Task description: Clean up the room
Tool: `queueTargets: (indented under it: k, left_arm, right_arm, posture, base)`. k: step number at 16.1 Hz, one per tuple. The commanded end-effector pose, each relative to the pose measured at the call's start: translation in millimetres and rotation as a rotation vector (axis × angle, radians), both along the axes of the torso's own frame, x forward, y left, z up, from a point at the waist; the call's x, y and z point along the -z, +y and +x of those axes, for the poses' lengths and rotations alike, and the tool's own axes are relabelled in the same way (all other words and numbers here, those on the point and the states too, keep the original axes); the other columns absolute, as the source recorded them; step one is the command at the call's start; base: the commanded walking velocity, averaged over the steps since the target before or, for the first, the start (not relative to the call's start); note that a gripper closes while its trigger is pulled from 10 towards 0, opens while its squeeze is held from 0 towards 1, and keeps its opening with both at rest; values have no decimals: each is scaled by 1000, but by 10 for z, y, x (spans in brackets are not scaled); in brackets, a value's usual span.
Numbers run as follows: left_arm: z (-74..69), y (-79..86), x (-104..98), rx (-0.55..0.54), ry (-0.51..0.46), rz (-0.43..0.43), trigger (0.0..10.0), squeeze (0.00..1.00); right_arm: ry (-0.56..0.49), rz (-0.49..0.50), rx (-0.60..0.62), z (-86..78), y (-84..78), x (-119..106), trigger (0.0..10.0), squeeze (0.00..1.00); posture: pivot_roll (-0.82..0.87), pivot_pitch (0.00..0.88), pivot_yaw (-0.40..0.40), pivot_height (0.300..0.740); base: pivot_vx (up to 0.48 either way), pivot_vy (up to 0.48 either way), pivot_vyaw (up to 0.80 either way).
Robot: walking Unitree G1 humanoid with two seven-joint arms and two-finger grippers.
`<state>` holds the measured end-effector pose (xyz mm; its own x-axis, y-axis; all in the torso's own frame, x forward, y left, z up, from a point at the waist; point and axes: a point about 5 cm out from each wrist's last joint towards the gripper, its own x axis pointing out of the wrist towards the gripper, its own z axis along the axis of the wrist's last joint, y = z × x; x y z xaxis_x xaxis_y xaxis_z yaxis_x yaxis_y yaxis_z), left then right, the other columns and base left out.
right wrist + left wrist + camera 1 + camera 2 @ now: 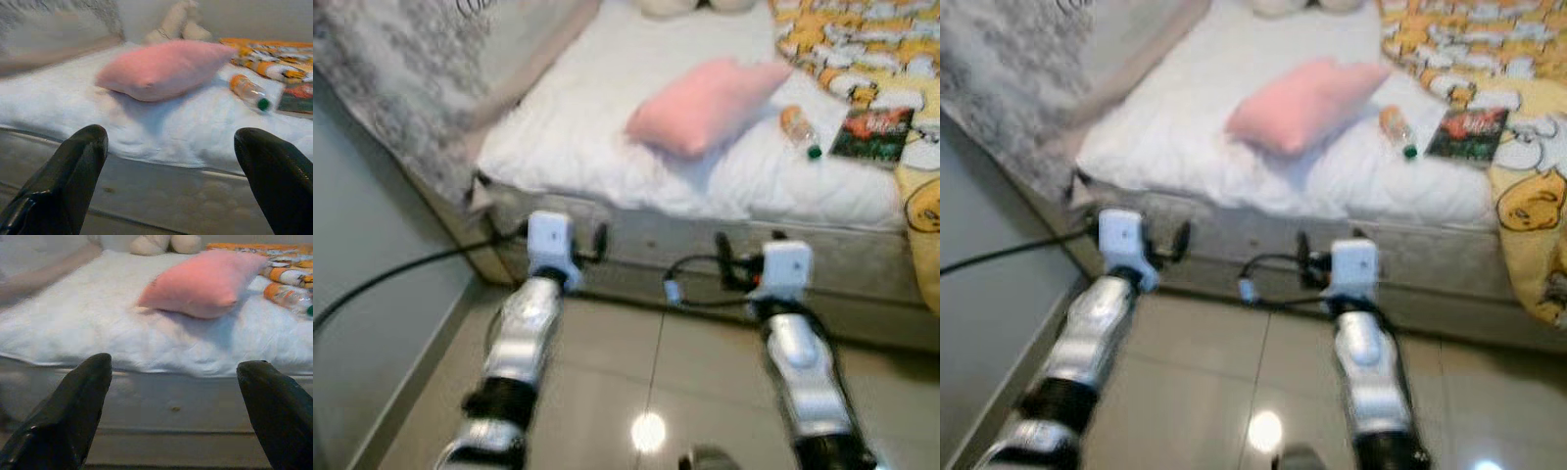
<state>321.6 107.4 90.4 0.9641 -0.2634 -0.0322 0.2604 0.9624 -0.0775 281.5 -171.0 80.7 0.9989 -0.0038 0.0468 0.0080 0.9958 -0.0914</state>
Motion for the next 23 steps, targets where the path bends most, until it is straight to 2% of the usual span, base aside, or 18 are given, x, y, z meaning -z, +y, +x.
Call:
queueTargets:
  k: [1, 6, 8, 10, 13, 16, 18, 23]
  left_arm:
    - [36, 121, -19, -33, 1, 10, 10000, 0]
    - [46, 74, -45, -4, -11, 18, 10000, 0]
    - [35, 68, -31, 3, -9, 21, 10000, 0]
    - [33, 78, -11, -14, 14, -10, 10000, 0]
    - [67, 104, -42, -38, 22, -40, 10000, 0]
    - [68, 103, -42, -38, 22, -34, 10000, 0]
    - [82, 118, -35, -66, 41, -80, 10000, 0]
    - [95, 117, -63, -54, 16, -34, 10000, 0]
  right_arm:
    - [-12, 16, -16, 25, 83, -33, 10000, 0]
    - [-12, 2, -34, 38, 123, -23, 10000, 0]
    - [8, -4, -20, 45, 115, -6, 10000, 0]
    - [8, -2, -39, 33, 151, 6, 10000, 0]
    - [10, -6, -41, 8, 172, 25, 10000, 0]
    - [2, -11, -28, 14, 145, 9, 10000, 0]
    - [-11, -15, -34, 20, 155, -21, 10000, 0]
    - [-16, -18, -42, 26, 166, -31, 10000, 0]
  posture:
    - [-194, 0, 96, 731]
    - [-189, 0, 102, 731]
    - [-188, 0, 105, 731]
    - [-187, 0, 106, 731]
    - [-187, 0, 108, 731]
    - [-191, 0, 110, 731]
    - [-195, 0, 108, 731]
    - [-194, 0, 106, 731]
  base:
    - [435, 0, 0]
    - [433, 0, 0]
    - [431, 0, -744]
    - [435, 0, -688]
    - [435, 0, 0]
    - [436, 0, 0]
    - [456, 0, 0]
    - [480, 0, 0]
